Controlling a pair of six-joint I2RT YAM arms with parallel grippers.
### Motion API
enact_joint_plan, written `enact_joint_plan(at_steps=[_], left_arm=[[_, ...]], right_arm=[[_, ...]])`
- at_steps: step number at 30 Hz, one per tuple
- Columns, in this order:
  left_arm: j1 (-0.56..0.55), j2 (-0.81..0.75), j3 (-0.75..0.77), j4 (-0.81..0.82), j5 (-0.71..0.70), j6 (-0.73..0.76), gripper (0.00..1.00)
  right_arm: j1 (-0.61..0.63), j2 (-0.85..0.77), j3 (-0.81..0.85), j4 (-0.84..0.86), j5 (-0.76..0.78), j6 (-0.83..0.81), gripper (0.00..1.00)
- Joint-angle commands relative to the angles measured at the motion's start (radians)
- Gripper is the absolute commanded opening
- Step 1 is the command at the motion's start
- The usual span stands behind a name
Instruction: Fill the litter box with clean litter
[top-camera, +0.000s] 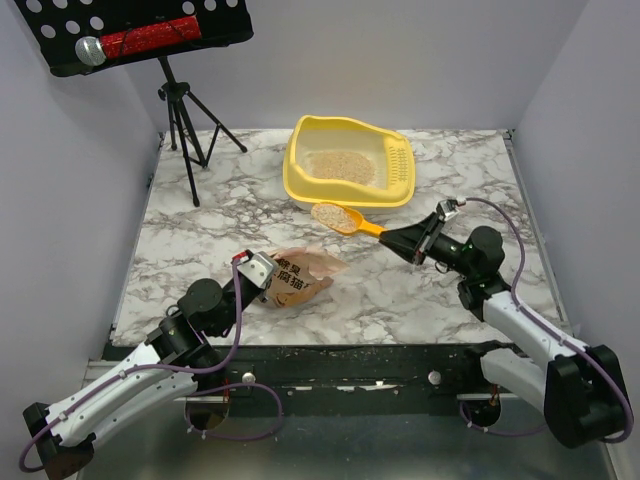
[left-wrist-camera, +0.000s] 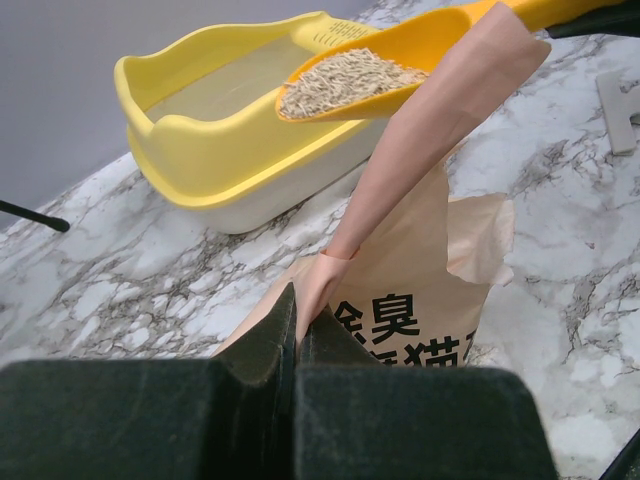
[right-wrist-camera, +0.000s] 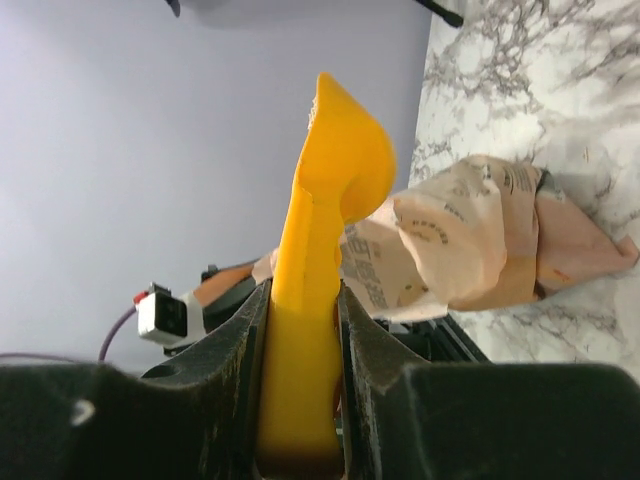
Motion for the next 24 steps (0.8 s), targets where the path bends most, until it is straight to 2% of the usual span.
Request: enact_joint_plan(at_steps=[1,13,24], left_arm=[[-0.006,-0.024,0.018,0.116,0.026,-0.011,0.0],[-0.006,-0.029,0.018,0.116,0.035,-0.015,0.0],[-0.006,-0.024,0.018,0.119,0.03,-0.012,0.0]], right_arm=[[-0.004,0.106,0.106,0.115,0.067,0.033,0.01],[-0.033,0.501,0.408,0.25,0.125,0.039,0.01],[-0.125,0.752,0.597,0.091,0.116,-0.134,0.01]])
